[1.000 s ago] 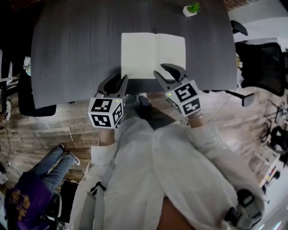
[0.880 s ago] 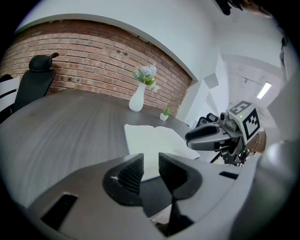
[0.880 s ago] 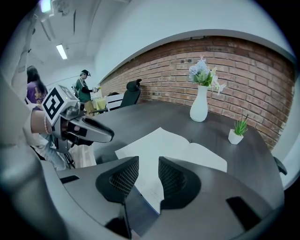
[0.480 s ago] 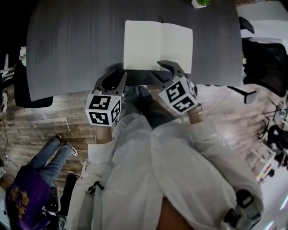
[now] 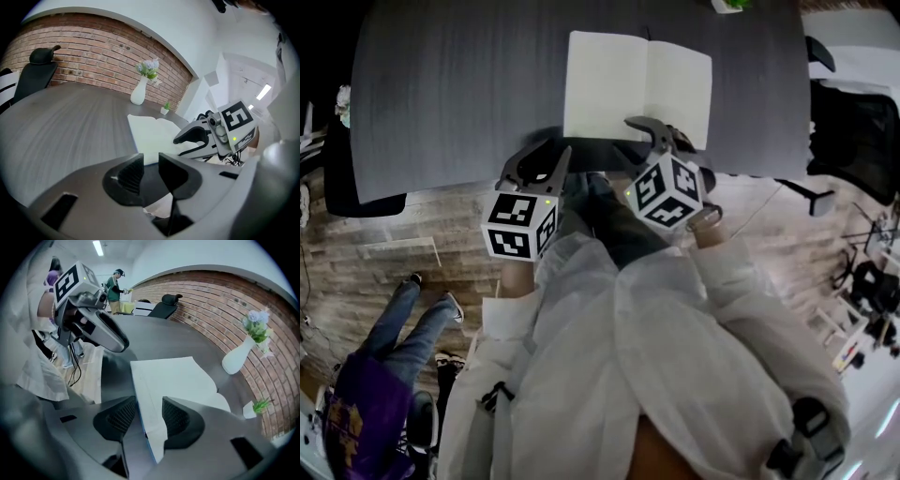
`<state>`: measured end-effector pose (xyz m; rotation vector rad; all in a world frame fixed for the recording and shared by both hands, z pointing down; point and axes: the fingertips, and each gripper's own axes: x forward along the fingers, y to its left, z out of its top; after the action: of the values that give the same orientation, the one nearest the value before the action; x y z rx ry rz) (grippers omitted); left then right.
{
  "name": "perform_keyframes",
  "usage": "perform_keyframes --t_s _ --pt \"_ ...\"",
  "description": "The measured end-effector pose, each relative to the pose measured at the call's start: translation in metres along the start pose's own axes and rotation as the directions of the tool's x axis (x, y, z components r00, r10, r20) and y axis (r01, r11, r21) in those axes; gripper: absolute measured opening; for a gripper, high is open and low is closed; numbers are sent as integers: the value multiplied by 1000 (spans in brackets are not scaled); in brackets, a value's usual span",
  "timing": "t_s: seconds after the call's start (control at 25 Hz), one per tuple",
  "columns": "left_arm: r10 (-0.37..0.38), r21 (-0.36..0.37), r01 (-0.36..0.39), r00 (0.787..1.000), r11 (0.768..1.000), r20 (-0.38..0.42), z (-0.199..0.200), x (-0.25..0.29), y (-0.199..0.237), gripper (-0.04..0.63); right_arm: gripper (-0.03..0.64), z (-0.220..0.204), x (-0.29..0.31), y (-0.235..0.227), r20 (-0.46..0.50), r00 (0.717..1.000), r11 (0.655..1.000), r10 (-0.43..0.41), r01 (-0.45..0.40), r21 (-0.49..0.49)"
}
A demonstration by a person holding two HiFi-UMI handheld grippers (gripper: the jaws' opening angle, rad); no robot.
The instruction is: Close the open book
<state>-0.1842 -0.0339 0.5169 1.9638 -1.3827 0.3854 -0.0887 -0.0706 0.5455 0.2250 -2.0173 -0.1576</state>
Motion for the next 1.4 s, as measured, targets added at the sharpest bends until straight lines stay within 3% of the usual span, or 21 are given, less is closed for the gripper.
perform_keyframes --t_s 0.52,0.88,1.08,1.4 --pt "-18 13 18 1000 1000 -1 5 5 0 97 155 2 9 0 -53 999 969 4 -16 -245" --pt "-19 19 19 1000 1000 -4 9 10 0 97 153 2 8 1 -41 999 966 -9 -2 -259" --pt "-1 15 1 1000 1000 -9 10 12 4 98 83 1 6 7 -19 999 964 -29 23 -266" --pt "-15 -2 15 1000 1000 -19 11 16 2 104 40 -2 0 1 25 997 978 -70 73 -198"
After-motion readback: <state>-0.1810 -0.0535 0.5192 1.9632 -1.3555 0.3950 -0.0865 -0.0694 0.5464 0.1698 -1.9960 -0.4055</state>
